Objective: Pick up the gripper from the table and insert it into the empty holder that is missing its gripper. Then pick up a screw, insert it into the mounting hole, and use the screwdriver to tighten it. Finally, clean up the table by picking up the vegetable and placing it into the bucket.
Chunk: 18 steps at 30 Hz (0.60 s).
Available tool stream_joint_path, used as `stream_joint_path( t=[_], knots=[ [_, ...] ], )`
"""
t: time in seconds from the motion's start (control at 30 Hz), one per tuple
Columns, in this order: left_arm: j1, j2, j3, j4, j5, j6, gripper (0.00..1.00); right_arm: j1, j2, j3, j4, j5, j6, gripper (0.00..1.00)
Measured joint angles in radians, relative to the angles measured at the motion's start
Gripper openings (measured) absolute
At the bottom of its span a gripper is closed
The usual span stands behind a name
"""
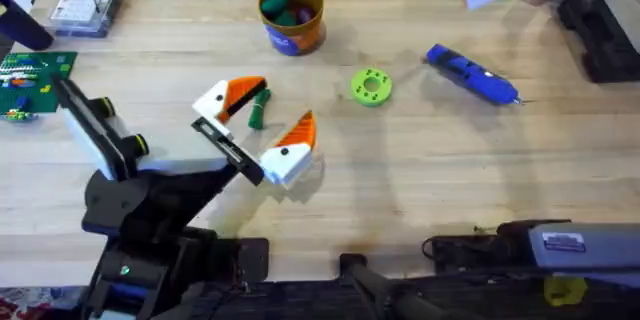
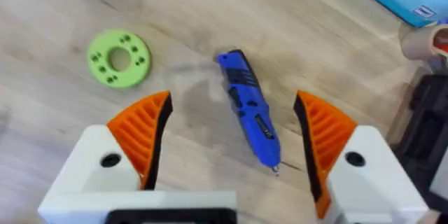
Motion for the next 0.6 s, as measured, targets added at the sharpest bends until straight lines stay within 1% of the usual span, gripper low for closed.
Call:
stream_joint_path(
  t=[0.03,0.1,0.23,0.33,0.47,0.53,0.6],
  knots=[
    [0.0,0.005,0.026,-0.051,-0.032,0.01,0.987,0.0,-0.026,0.0,0.0,-0.008,0.031,0.992],
    [0.0,0.037,0.082,-0.101,-0.077,0.026,0.987,0.0,-0.07,0.0,-0.001,-0.019,0.085,0.992],
    [0.0,0.166,0.27,-0.227,-0.177,0.069,0.986,0.0,-0.145,0.0,-0.016,-0.033,0.175,0.992],
    [0.0,0.289,0.416,-0.343,-0.228,0.091,0.986,0.0,-0.185,0.0,-0.076,-0.035,0.209,0.992],
    [0.0,0.475,0.627,-0.575,-0.311,0.105,0.986,0.0,-0.218,0.0,-0.146,-0.036,0.23,0.992],
    [0.0,0.563,0.724,-0.652,-0.359,0.108,0.986,0.0,-0.225,-0.002,-0.163,-0.038,0.236,0.992],
    [0.0,0.653,0.832,-0.751,-0.404,0.112,0.986,0.0,-0.245,-0.029,-0.16,-0.038,0.238,0.992]
  ],
)
